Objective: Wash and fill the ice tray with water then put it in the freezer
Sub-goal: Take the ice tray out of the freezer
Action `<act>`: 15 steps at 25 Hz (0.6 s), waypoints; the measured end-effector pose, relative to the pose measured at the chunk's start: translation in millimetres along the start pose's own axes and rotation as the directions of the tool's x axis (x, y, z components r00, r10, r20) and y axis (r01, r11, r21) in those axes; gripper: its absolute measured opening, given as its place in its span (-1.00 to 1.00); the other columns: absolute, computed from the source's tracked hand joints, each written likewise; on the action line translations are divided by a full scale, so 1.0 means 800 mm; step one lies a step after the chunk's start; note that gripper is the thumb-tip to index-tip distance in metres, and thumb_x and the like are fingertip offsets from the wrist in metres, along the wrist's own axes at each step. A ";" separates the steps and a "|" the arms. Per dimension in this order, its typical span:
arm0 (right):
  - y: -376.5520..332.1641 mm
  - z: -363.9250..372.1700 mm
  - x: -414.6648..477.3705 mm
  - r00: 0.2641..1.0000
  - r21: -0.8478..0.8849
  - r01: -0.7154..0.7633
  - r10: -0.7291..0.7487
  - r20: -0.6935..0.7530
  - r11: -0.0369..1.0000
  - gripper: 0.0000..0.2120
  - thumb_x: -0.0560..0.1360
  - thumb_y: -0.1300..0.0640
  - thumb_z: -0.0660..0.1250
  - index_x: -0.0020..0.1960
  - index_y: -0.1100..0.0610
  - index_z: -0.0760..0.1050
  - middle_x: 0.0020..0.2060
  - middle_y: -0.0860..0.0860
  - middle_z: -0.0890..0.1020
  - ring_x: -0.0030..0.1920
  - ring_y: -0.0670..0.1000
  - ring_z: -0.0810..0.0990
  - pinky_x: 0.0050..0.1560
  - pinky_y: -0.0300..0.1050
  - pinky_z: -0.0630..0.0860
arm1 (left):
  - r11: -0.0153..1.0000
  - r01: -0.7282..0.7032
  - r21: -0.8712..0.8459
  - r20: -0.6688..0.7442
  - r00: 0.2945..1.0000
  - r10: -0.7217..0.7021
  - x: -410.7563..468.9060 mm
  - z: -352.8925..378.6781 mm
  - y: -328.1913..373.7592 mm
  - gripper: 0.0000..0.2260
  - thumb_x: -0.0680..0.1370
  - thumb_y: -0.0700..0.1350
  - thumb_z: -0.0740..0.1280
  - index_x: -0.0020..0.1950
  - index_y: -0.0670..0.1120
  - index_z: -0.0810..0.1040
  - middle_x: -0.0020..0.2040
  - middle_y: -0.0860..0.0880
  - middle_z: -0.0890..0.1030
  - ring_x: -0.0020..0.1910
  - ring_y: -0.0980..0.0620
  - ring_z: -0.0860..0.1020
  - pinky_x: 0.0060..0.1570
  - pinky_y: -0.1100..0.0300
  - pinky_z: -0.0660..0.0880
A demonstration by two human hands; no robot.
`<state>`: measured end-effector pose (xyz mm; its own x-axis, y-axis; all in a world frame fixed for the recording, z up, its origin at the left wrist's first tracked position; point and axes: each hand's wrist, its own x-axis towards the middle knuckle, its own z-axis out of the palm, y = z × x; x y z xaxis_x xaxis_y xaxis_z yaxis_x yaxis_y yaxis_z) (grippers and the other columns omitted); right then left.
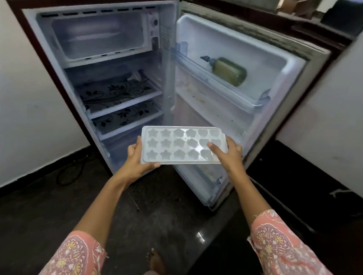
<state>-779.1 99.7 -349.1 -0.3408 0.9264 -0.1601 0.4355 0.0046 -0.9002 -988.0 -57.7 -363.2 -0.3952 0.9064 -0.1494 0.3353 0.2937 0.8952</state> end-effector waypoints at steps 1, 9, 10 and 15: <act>0.006 -0.017 -0.014 1.000 0.007 -0.013 0.013 0.014 1.000 -0.46 0.40 -0.07 0.43 0.32 -0.02 0.36 0.16 0.00 0.27 0.21 -0.02 0.31 0.28 -0.17 0.27 | 1.000 -0.018 -0.001 0.010 1.000 0.018 -0.006 0.014 0.008 -0.04 0.15 0.26 0.39 0.46 0.11 0.06 0.34 -0.04 0.18 0.22 0.26 0.08 0.30 0.17 0.07; 0.055 -0.131 -0.099 0.993 0.198 0.001 -0.024 0.113 0.980 -0.64 0.37 0.24 0.48 -0.01 -0.07 0.39 -0.06 -0.17 0.57 -0.13 -0.30 0.58 -0.06 -0.45 0.51 | 0.990 -0.134 -0.045 0.125 0.983 0.138 -0.024 0.115 0.045 -0.06 0.16 0.13 0.50 0.44 0.11 0.11 0.34 0.06 0.29 0.35 0.13 0.28 0.30 0.11 0.36; 0.061 -0.143 -0.107 0.994 0.210 -0.002 -0.021 0.107 0.978 -0.65 0.37 0.24 0.48 0.00 -0.04 0.40 -0.06 -0.15 0.57 -0.12 -0.30 0.58 -0.04 -0.42 0.52 | 0.986 -0.145 -0.084 0.168 0.973 0.157 -0.024 0.126 0.052 -0.07 0.18 0.07 0.51 0.44 0.08 0.11 0.30 0.10 0.34 0.29 0.22 0.36 0.20 0.21 0.45; 0.092 -0.204 -0.147 1.000 0.249 -0.005 0.007 -0.006 0.969 -0.64 0.39 0.34 0.43 -0.08 -0.04 0.36 -0.10 -0.17 0.53 -0.20 -0.40 0.57 -0.19 -0.49 0.47 | 0.963 -0.191 -0.190 0.338 0.908 0.247 -0.017 0.193 0.091 -0.12 0.23 -0.11 0.51 0.44 -0.03 0.11 0.20 0.20 0.41 0.05 0.46 0.48 -0.08 0.46 0.47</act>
<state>-570.6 52.9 -330.6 -0.3331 0.9285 -0.1639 0.2165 -0.0938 -0.9718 -826.3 -1.5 -360.8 0.0125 0.9983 -0.0564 0.2362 0.0518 0.9703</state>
